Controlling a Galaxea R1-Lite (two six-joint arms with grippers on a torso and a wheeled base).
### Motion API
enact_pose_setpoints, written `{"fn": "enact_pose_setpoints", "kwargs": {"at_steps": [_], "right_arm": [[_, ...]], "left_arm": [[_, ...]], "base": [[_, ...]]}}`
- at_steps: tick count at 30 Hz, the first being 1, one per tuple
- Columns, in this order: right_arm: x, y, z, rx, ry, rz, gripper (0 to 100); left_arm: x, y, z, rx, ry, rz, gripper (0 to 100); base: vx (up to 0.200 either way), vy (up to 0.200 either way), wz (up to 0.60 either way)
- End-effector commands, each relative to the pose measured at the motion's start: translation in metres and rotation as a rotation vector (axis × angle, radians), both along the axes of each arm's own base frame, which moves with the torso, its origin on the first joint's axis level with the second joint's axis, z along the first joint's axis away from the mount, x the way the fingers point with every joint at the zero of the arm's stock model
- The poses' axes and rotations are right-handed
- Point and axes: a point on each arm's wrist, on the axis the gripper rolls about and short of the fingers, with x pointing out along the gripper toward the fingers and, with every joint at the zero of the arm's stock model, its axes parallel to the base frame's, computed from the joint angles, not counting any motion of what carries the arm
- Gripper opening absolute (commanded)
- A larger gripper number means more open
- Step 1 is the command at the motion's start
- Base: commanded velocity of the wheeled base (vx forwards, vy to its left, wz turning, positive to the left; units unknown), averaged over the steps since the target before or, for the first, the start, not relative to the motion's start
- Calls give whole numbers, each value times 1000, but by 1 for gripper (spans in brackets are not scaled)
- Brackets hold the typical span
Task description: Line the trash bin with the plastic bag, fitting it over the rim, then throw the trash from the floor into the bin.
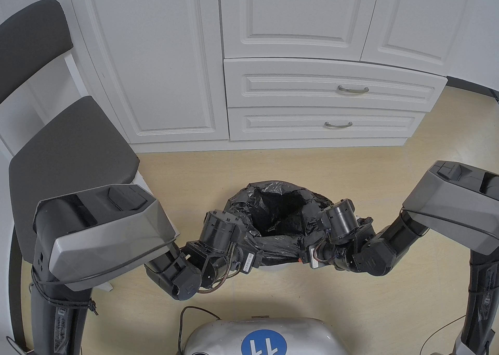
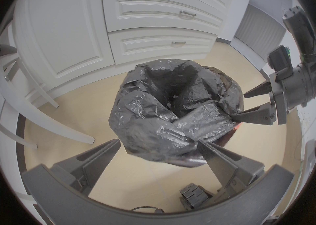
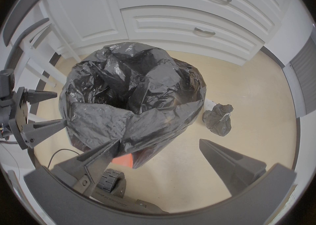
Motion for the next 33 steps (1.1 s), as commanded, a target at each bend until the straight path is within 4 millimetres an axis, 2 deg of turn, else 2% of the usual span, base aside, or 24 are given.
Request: {"fn": "enact_pose_setpoints", "kwargs": {"at_steps": [1,12,18,23,28,33], "right_arm": [[-12,-1,-4,-33,31,48,100],[-24,-7,-19,-87,109,130,100],[-21,-2,-43,-109,149,137,100],[-10,5,-56,-91,143,105,100],[0,27,-60,10,112,35,100],[-6,48,-60,57,95,21,100]], "left_arm": [[-9,6,3,21,18,-47,100],[-16,9,-8,47,112,-103,100],[-14,9,-17,76,157,-98,100],[-5,10,-21,78,153,-74,100],[18,21,-25,88,114,17,100],[35,35,-21,90,80,89,100]], "base": [[0,0,0],[0,0,0],[0,0,0],[0,0,0],[0,0,0],[0,0,0]]}}
